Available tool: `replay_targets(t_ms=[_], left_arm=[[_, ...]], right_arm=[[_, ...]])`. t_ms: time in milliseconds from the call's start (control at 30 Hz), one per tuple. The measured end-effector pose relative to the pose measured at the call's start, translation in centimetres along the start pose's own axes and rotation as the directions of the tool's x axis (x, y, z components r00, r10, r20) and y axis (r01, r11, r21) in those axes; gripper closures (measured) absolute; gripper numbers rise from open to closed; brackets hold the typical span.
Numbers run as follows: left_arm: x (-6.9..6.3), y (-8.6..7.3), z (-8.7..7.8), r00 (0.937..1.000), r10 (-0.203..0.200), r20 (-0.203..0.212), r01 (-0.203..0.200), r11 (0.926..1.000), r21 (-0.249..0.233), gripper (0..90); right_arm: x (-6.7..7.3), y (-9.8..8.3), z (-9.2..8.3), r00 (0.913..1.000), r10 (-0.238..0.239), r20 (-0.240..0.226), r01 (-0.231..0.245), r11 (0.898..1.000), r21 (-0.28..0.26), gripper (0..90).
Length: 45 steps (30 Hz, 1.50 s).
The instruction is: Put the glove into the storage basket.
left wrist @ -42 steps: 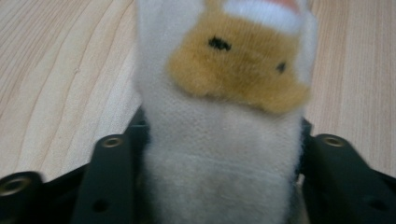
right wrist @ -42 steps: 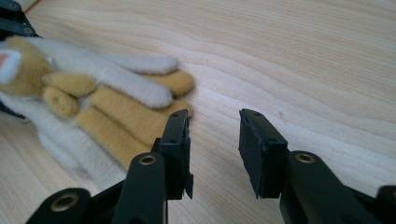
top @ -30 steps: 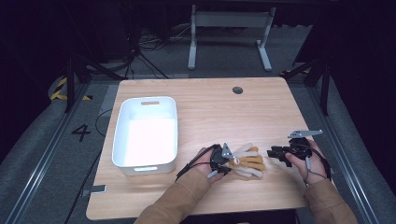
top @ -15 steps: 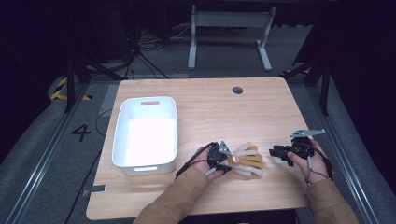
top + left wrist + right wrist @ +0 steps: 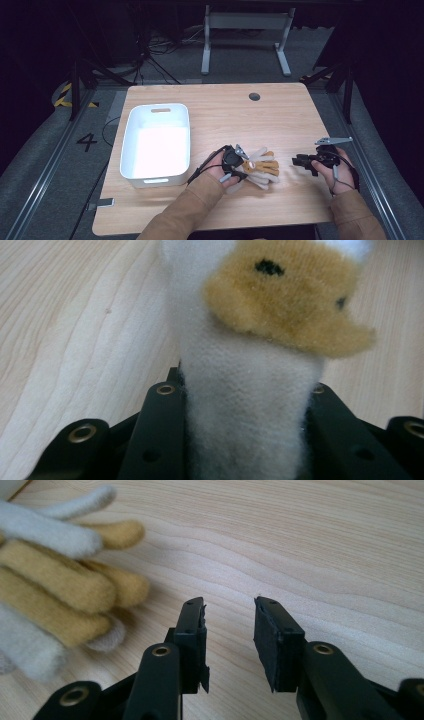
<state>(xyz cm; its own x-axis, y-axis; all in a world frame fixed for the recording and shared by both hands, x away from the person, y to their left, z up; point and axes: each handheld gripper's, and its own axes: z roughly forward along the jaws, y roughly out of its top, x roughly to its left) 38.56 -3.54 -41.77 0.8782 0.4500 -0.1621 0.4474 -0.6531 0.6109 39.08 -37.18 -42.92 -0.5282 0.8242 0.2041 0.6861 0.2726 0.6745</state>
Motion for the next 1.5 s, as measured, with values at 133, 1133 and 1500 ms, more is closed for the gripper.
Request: replay_targets(t_ms=[133, 1133, 1500], left_arm=[[0.5, 0.6, -1.1, 0.9942, -0.108, 0.007, 0.108, 0.9941, -0.012, 69.7], [3.1, 3.6, -5.9, 0.9489, -0.303, -0.088, 0.307, 0.951, 0.036, 69.5], [4.4, 5.9, -7.6, 0.9092, -0.379, -0.173, 0.402, 0.906, 0.132, 69.4]], right_arm=[[-0.4, 0.1, 0.1, 0.9999, 0.008, -0.007, -0.008, 1.0, 0.005, 65.4], [-1.7, 2.5, 2.8, 1.0, -0.004, -0.006, 0.004, 1.0, 0.03, 63.8], [-1.8, 2.3, 2.7, 0.9987, 0.029, -0.042, -0.027, 0.999, 0.046, 62.9]])
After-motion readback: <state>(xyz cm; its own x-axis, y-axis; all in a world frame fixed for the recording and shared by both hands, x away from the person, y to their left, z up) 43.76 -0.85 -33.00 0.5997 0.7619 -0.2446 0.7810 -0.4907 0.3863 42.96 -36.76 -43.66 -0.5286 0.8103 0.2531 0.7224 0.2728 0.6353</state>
